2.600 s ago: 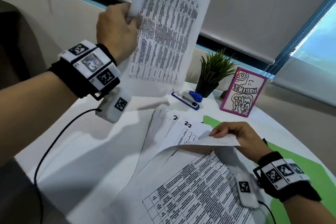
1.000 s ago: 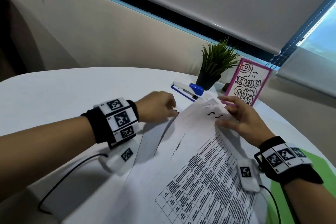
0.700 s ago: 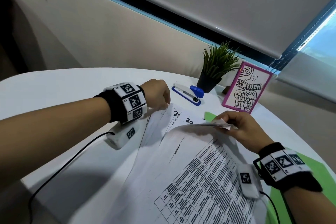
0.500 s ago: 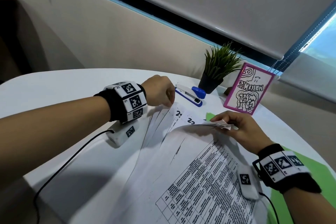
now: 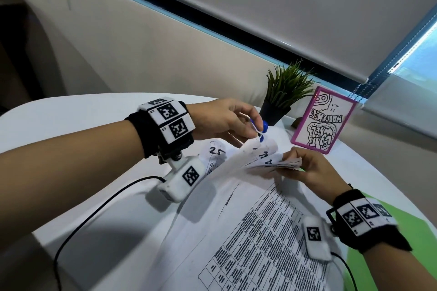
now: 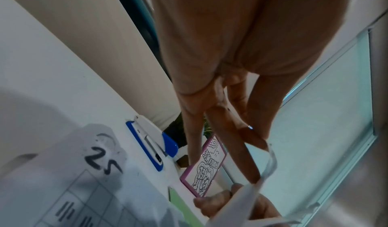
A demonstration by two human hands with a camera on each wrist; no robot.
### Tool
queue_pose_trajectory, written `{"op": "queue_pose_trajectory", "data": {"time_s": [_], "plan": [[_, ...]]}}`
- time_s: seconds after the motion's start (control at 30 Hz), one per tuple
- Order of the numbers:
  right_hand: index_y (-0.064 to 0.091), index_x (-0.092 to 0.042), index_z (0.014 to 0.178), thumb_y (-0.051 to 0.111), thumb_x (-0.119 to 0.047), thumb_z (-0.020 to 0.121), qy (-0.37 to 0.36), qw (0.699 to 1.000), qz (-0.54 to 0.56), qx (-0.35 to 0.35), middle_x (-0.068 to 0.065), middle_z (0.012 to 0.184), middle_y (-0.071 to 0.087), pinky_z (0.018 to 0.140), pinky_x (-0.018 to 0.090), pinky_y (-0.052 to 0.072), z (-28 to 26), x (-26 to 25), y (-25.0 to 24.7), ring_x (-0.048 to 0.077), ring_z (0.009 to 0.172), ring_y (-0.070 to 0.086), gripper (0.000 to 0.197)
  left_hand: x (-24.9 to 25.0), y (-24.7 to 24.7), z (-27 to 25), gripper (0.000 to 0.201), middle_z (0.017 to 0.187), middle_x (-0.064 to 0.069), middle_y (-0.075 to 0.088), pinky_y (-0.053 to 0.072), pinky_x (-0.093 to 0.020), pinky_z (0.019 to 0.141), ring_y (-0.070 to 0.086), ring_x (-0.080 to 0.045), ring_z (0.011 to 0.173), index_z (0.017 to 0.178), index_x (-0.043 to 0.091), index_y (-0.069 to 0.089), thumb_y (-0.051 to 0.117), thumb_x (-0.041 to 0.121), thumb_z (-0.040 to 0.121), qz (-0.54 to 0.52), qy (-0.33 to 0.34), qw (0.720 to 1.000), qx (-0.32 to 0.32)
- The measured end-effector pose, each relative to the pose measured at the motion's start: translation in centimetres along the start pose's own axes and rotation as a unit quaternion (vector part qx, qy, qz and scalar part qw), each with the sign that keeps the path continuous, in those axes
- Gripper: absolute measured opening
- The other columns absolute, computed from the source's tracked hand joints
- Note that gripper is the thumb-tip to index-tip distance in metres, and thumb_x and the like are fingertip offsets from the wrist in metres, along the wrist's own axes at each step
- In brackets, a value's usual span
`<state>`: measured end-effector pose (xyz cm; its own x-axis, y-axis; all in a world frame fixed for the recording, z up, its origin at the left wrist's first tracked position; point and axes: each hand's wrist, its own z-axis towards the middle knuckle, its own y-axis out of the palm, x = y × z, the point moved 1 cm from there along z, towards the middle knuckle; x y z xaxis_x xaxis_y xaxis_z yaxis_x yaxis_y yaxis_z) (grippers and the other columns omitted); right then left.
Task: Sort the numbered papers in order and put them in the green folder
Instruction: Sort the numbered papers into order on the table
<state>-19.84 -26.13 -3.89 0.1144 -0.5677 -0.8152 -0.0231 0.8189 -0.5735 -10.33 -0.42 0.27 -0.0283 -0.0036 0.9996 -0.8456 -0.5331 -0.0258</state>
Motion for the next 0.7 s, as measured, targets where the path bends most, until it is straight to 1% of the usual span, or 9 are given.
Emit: {"op": "queue_pose_trajectory", "data": {"time_s": [0.1,0.17,0.27,0.3,0.33,0.47,0.57,0.63,0.7], "plan": [[0.061,0.005,0.078,0.076,-0.01,0.071,-0.001,1.0,0.009,0.004,0.019,0.085,0.072,0.077,0.029,0.052,-0.2,-0.3,-0.1,0.023,0.078,0.067,0.022,-0.2,-0.4,0.1,0.008,0.075,0.004,0.063,0.051,-0.028,0.073,0.061,-0.012,0.069,0.1,0.008,0.062,0.058,0.003,0.094,0.026,-0.023,0.999,0.038],[0.062,0.004,0.077,0.077,-0.01,0.07,-0.007,1.0,0.001,0.009,0.017,0.083,0.073,0.075,0.024,0.052,-0.2,-0.3,-0.2,0.02,0.076,0.067,0.021,-0.7,-1.0,0.4,0.013,0.093,-0.002,0.068,0.049,-0.027,0.077,0.065,-0.016,0.084,0.107,0.007,0.063,0.056,0.01,0.096,0.156,-0.04,0.981,0.106],[0.063,0.002,0.078,0.077,-0.006,0.074,-0.009,1.0,-0.024,0.014,0.012,0.081,0.073,0.074,0.022,0.051,-0.3,-0.3,-0.5,0.017,0.075,0.067,0.017,-2.2,-2.5,0.8,0.028,0.118,-0.005,0.064,0.045,-0.025,0.084,0.058,-0.021,0.104,0.119,0.011,0.062,0.061,0.018,0.092,0.464,-0.095,0.866,0.162],[0.063,0.003,0.081,0.076,-0.003,0.075,-0.003,0.999,-0.032,0.014,0.01,0.082,0.074,0.075,0.024,0.052,-0.4,-0.2,-0.6,0.018,0.076,0.067,0.015,-2.8,-2.8,0.8,0.031,0.12,-0.005,0.064,0.046,-0.028,0.088,0.057,-0.022,0.107,0.119,0.011,0.063,0.063,0.021,0.09,0.505,-0.117,0.84,0.16],[0.064,0.002,0.086,0.076,-0.001,0.076,0.004,0.999,-0.033,0.015,0.009,0.085,0.074,0.077,0.026,0.053,-0.6,-0.3,-0.6,0.019,0.079,0.069,0.015,-3.3,-3.1,0.8,0.03,0.117,-0.005,0.066,0.048,-0.031,0.09,0.059,-0.023,0.106,0.116,0.011,0.065,0.066,0.022,0.088,0.515,-0.132,0.833,0.156],[0.063,-0.012,0.113,0.078,-0.001,0.075,0.035,0.999,-0.015,0.026,0.003,0.098,0.076,0.08,0.023,0.056,-0.7,-0.6,-0.7,0.014,0.088,0.071,0.042,-3.7,-3.0,0.6,0.016,0.085,0.003,0.07,0.051,-0.029,0.078,0.063,-0.018,0.088,0.093,0.014,0.072,0.075,0.021,0.079,0.492,-0.117,0.846,0.167],[0.073,-0.011,0.102,0.075,-0.002,0.079,0.035,0.998,-0.052,0.002,0.001,0.092,0.077,0.073,0.017,0.052,-0.6,-0.7,-0.5,0.012,0.081,0.072,0.025,-3.5,-2.7,0.6,0.018,0.077,0.003,0.067,0.048,-0.026,0.073,0.061,-0.016,0.079,0.092,0.014,0.067,0.076,0.02,0.078,0.473,-0.109,0.858,0.171],[0.075,-0.003,0.096,0.073,0.003,0.08,0.014,0.998,-0.054,-0.008,0.009,0.087,0.077,0.07,0.013,0.051,-0.5,-0.9,-0.1,0.012,0.075,0.071,0.017,-3.4,-2.7,0.7,0.017,0.077,0.0,0.071,0.046,-0.024,0.07,0.063,-0.014,0.075,0.091,0.013,0.067,0.077,0.02,0.078,0.458,-0.114,0.867,0.163],[0.072,0.006,0.091,0.072,0.008,0.079,-0.003,0.999,-0.04,-0.011,0.019,0.083,0.074,0.067,0.012,0.05,-0.4,-1.0,0.2,0.012,0.069,0.068,0.012,-3.2,-2.6,0.7,0.016,0.072,0.006,0.064,0.042,-0.024,0.068,0.057,-0.014,0.073,0.083,0.017,0.063,0.077,0.021,0.077,0.472,-0.097,0.86,0.167]]}}
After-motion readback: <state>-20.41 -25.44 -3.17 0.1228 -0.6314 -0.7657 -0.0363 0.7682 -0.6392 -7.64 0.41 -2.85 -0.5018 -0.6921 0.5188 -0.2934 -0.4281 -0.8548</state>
